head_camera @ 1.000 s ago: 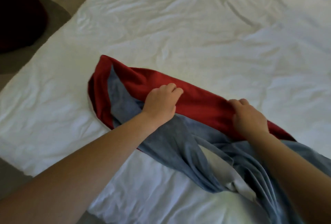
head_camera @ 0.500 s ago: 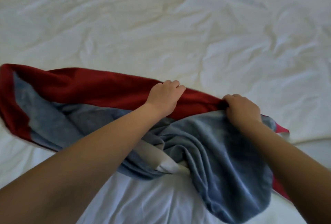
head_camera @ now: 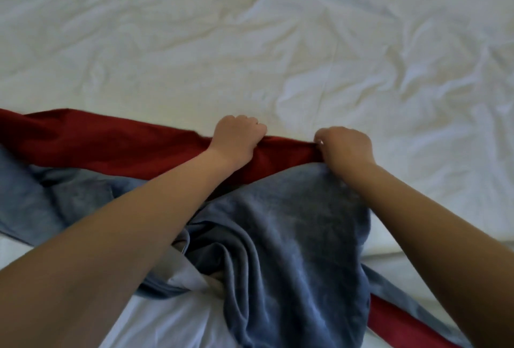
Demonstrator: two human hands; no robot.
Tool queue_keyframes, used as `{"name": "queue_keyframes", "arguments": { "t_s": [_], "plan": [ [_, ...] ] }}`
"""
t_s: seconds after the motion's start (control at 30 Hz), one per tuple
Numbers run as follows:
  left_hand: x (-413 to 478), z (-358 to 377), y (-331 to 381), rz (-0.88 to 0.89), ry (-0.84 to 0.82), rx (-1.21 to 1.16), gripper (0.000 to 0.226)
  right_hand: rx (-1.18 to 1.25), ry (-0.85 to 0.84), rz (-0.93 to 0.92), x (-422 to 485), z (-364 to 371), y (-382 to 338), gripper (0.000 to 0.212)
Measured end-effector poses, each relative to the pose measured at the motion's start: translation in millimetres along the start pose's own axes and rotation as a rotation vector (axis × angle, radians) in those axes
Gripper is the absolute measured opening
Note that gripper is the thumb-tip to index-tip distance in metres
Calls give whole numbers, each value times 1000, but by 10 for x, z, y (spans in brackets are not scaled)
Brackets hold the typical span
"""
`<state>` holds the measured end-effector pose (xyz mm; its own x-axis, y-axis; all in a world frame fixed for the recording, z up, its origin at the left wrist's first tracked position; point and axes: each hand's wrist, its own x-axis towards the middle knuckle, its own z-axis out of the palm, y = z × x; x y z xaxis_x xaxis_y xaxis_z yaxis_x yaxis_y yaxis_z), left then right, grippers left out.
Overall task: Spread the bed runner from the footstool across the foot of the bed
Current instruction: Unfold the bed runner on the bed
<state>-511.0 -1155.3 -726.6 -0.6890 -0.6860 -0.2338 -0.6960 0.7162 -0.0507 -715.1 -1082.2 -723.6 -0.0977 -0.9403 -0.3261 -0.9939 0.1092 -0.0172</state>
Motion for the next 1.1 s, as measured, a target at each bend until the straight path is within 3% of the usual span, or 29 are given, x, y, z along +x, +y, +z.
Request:
{"name": "queue_keyframes", "arguments": {
  "t_s": [0.2,0.33,0.4,0.53,0.63,0.73,0.83,0.93,1.03,1.1],
  "plan": [
    [243,-260,-582,-232,21,96,22,258,153,-64,635,-383,-170,28],
    [166,-272,-977,-475,-82,172,29,332,114,-14,663,-279,-123,32],
    [142,-231,-996,-486,-103,181,31,322,48,22,552,-126,20,31],
    [228,-167,-711,-304,36,85,40,312,15,127,312,120,318,27],
    [372,-176,-335,-24,88,7,52,341,85,207,224,196,400,30],
    [481,-138,143,369,0,-26,67,399,105,308,98,285,414,44],
    [503,-1,580,621,-141,61,78,504,60,325,-44,405,412,52],
    [547,94,709,627,-210,110,65,609,63,275,-67,454,444,55],
    [531,67,663,648,-47,43,20,658,82,281,-44,439,479,53],
    [498,55,621,681,34,75,16,672,86,272,-28,434,463,53]
  ]
}}
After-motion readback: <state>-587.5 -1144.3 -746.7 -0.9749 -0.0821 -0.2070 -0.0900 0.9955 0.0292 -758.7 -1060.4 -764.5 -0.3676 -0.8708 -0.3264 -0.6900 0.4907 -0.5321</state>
